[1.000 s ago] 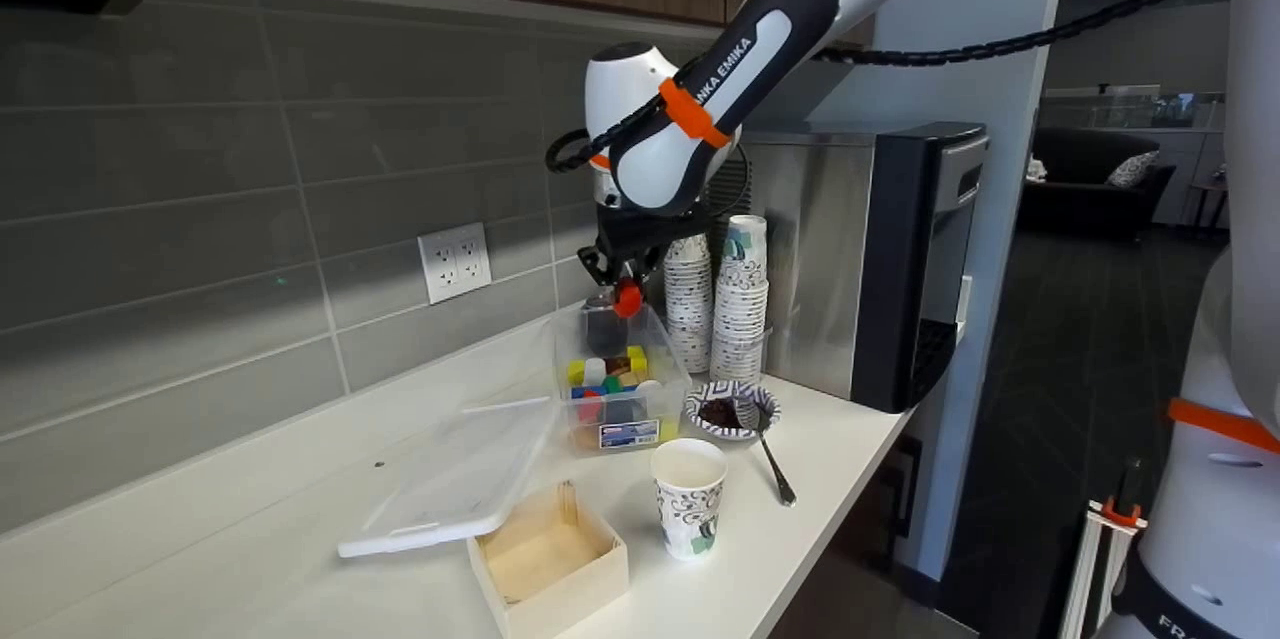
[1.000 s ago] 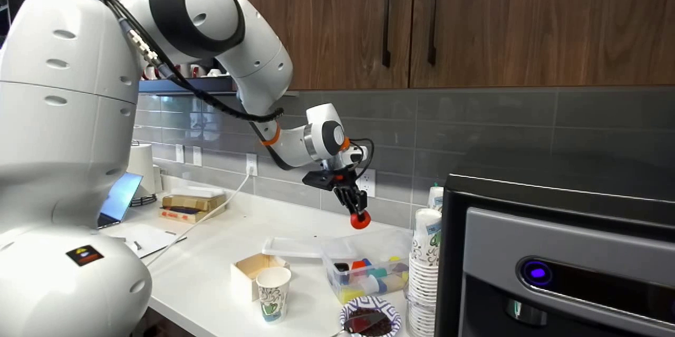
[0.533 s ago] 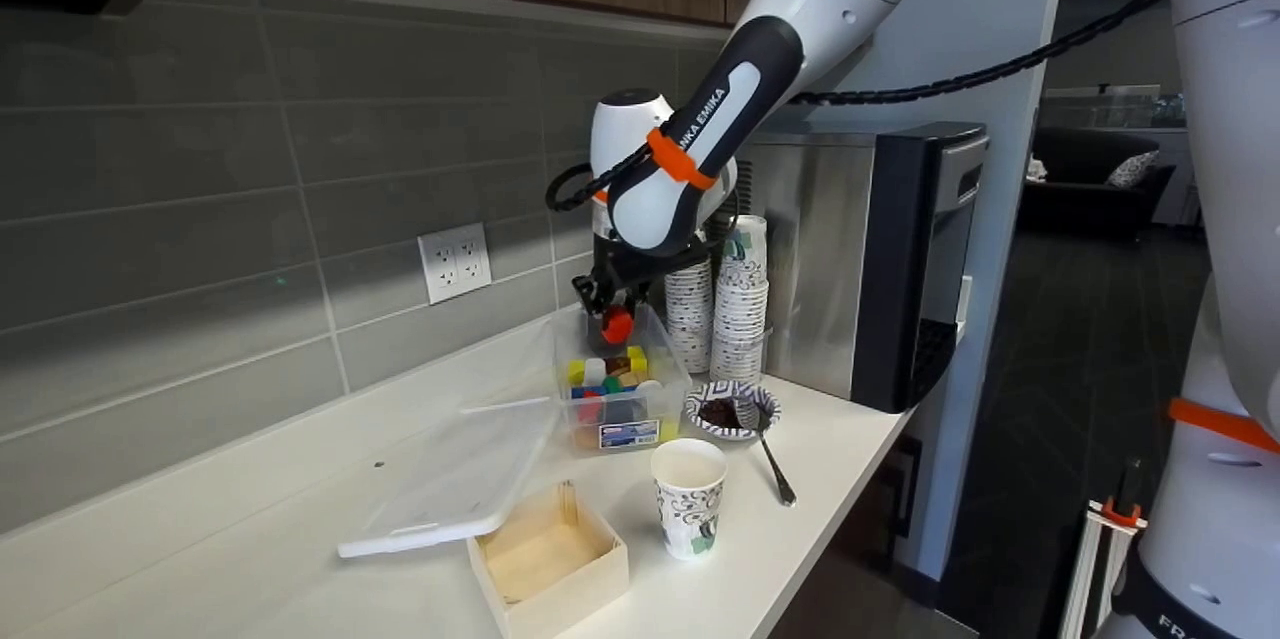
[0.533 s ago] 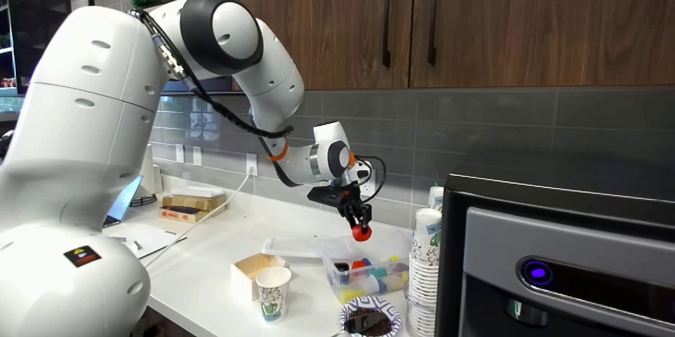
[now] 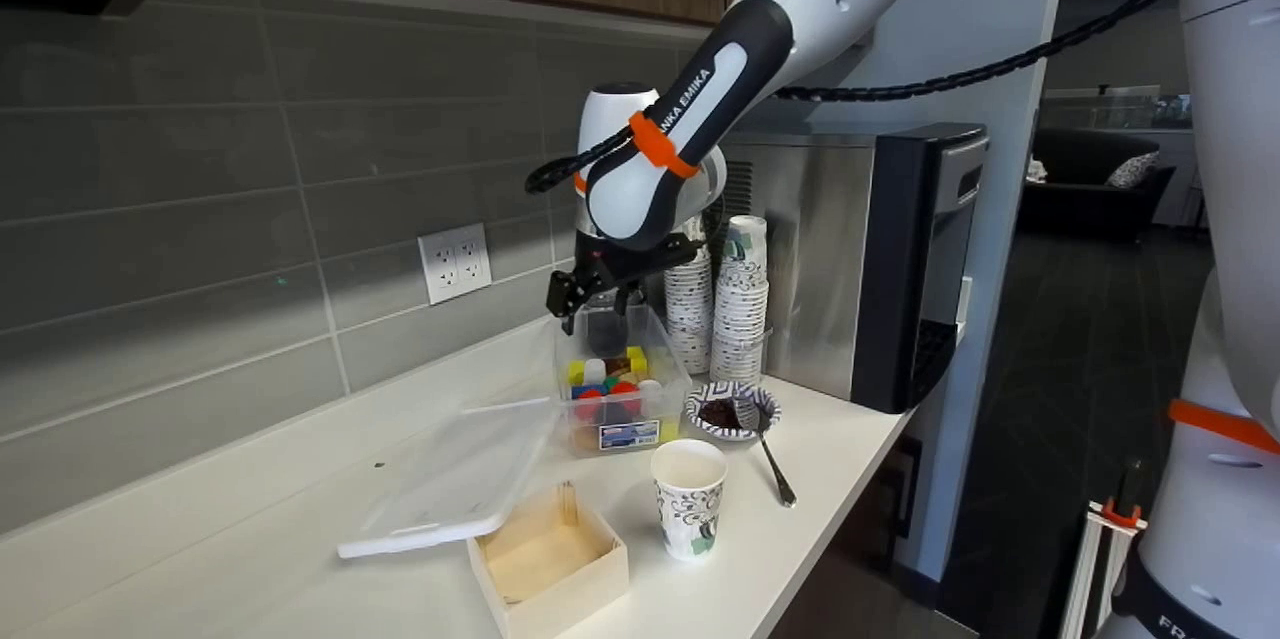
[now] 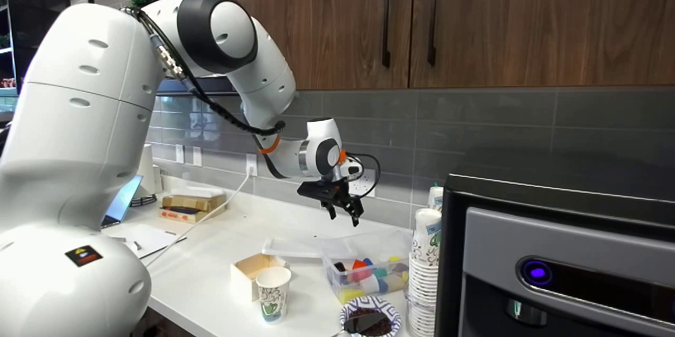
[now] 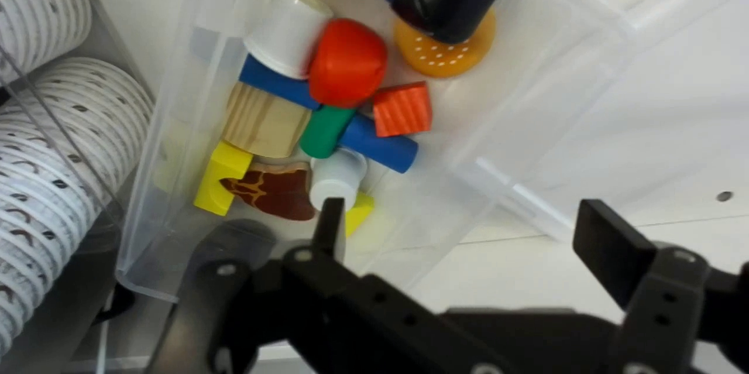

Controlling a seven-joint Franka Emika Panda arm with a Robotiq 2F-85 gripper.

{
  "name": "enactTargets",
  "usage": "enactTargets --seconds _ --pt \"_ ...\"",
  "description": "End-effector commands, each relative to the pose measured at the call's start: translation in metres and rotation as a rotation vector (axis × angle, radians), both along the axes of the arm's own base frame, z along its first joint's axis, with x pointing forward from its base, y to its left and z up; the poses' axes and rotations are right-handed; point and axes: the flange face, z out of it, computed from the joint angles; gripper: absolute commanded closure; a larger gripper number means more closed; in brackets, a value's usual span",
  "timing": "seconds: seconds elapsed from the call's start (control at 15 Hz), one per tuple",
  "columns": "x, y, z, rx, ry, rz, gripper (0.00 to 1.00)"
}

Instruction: Move the objects in the wooden object to the storage bin, and put the wooden object in as wee

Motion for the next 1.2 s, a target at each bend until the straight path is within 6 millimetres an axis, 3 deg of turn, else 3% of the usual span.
enactTargets --seconds 0.0,0.2,0.4,0.87,1.13 --pt "-0.027 0.045 0.014 0.041 0.061 0.081 0.0" --pt "-0.039 0.091 0.008 0.065 0.147 0.11 0.0" --pt "-0.045 0.117 -0.01 0.081 0.235 0.108 0.0" --pt "-0.05 0.124 -0.079 0.11 0.457 0.006 0.0" --pt "-0.049 0.128 -0.108 0.164 0.558 -0.03 0.0"
